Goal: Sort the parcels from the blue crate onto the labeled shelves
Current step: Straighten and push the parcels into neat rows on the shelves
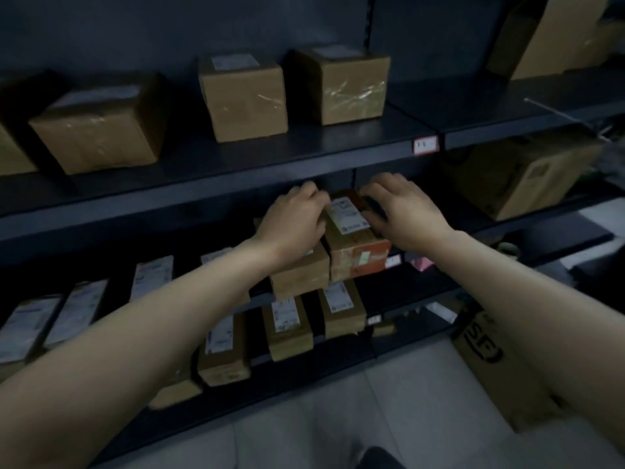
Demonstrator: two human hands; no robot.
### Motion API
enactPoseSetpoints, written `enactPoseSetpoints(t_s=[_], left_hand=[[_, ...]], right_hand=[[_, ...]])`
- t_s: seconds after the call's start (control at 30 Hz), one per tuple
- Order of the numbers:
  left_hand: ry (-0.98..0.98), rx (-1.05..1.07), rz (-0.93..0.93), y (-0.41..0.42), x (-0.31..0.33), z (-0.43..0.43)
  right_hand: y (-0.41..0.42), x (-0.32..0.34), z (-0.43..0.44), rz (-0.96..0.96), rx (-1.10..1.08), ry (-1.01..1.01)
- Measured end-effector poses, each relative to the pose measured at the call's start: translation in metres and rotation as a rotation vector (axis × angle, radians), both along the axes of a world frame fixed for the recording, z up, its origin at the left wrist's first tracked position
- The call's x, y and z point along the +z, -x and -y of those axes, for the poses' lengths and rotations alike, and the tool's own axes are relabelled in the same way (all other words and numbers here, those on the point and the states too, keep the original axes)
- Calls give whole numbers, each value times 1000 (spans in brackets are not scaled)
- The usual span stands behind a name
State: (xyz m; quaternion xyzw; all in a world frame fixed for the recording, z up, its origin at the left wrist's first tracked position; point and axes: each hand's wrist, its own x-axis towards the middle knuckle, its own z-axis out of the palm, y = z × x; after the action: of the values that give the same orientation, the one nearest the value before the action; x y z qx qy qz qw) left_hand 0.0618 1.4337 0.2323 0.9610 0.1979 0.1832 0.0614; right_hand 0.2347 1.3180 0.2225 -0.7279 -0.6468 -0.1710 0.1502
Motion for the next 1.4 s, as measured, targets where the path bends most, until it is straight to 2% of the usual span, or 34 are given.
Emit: enactPoseSetpoints(t_s=[0.2, 0.3, 0.53, 0.77, 1.0, 1.23, 1.4], left_hand=[[50, 120, -465, -2, -83, -24], [53, 174, -542, -3, -113, -37], [137, 264, -519, -20, -148, -60], [182, 325, -454, -40, -153, -94], [276, 347, -398, -51, -154, -127], [262, 373, -313, -57, -162, -145], [127, 419, -249, -58, -176, -150]], right_hand=[[-20, -67, -10, -19, -87, 283], [-37, -93, -24, -31, -132, 427], [-72, -136, -55, -100, -141, 575], [-102, -146, -93, -121, -57, 543], [-125, -149, -132, -101, -72, 559], [-140, -154, -162, -80, -68, 513], [-140, -162, -169, -69, -73, 451]])
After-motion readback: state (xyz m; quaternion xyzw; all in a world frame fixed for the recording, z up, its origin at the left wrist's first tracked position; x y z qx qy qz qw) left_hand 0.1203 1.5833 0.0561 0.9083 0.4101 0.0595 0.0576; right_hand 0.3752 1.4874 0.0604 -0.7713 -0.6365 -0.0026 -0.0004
